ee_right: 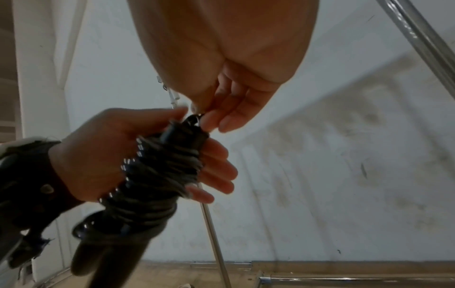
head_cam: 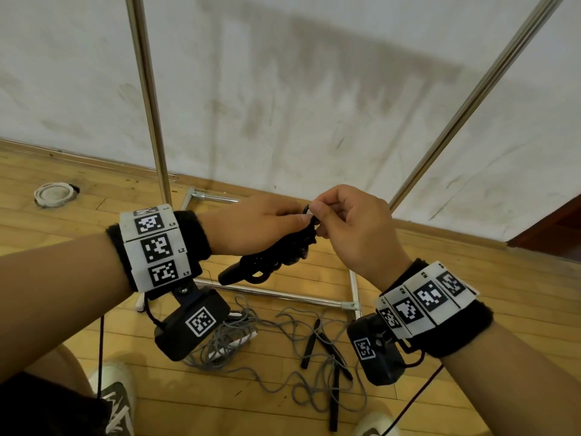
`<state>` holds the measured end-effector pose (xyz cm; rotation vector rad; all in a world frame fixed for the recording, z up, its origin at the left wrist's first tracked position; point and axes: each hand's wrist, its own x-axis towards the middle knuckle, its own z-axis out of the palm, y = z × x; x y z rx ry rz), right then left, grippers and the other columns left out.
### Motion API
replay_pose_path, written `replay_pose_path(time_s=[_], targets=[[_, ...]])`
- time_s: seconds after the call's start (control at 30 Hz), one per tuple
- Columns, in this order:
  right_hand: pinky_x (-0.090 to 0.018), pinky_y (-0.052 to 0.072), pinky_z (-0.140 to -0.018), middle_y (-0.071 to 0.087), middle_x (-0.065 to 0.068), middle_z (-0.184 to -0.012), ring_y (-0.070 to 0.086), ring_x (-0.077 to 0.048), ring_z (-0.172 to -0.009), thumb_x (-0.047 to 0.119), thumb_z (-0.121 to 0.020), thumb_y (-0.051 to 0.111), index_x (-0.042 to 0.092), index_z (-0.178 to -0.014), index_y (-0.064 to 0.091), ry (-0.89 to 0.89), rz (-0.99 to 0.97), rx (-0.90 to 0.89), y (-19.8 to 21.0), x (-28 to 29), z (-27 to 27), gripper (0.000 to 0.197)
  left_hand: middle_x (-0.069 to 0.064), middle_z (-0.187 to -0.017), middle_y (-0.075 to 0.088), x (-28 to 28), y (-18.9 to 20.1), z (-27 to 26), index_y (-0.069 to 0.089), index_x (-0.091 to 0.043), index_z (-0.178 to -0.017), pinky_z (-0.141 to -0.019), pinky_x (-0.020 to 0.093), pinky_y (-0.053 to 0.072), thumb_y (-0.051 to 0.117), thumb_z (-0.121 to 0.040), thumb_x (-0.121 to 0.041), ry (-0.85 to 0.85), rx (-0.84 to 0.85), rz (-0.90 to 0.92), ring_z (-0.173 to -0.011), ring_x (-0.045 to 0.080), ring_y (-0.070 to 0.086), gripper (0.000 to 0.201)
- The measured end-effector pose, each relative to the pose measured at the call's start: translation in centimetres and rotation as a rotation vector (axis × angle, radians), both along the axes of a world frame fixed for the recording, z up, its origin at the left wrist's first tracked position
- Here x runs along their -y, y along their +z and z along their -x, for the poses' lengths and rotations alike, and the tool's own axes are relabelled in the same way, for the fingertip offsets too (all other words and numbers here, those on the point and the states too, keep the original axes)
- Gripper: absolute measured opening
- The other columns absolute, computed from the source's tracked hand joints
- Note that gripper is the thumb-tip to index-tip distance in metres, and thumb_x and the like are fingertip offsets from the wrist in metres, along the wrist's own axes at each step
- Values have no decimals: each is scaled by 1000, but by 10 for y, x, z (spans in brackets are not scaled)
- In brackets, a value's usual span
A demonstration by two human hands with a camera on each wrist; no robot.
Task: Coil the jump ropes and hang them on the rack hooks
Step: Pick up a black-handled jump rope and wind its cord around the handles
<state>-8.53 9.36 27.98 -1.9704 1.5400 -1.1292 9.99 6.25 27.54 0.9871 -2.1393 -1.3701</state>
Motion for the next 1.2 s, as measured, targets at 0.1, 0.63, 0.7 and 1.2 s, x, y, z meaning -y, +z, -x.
replay_pose_path(time_s=[0.1, 0.63, 0.7, 1.2], targets=[[-30, 57, -60, 68, 9, -65, 66, -5, -59, 21, -93, 63, 15, -89, 66, -18, 31, -25, 1, 2, -3, 7, 8, -89, 76, -2, 2, 2, 67, -6, -103, -75, 40, 62, 36, -105, -45, -1, -3, -61, -79, 24, 75, 49], [-42, 56, -66, 67, 7, -73, 66, -11, -66, 16, -98, 55, 11, -93, 60, -3, 71, -49, 19, 2, 4, 9, -6, -60, 62, 15, 1, -8, 74, -22, -88, -47, 22, 44, 47, -83, -43, 97, 120, 76, -49, 13, 52, 35], [-43, 56, -65, 67, 9, -73, 66, -12, -65, 17, -98, 55, 13, -92, 60, -17, 83, -59, 21, 2, 7, 9, -4, -65, 67, 17, 0, -11, 75, -22, -90, -47, 18, 46, 49, -85, -45, 102, 142, 86, -51, 13, 55, 35], [-41, 62, -61, 71, 1, -66, 70, -16, -57, 20, -93, 65, 16, -83, 65, -60, -83, 190, 28, 2, 0, 11, -11, -93, 76, 0, 7, -6, 74, -26, -90, -87, 37, 58, 63, -77, -31, 139, 55, 175, -92, 6, 70, 17]])
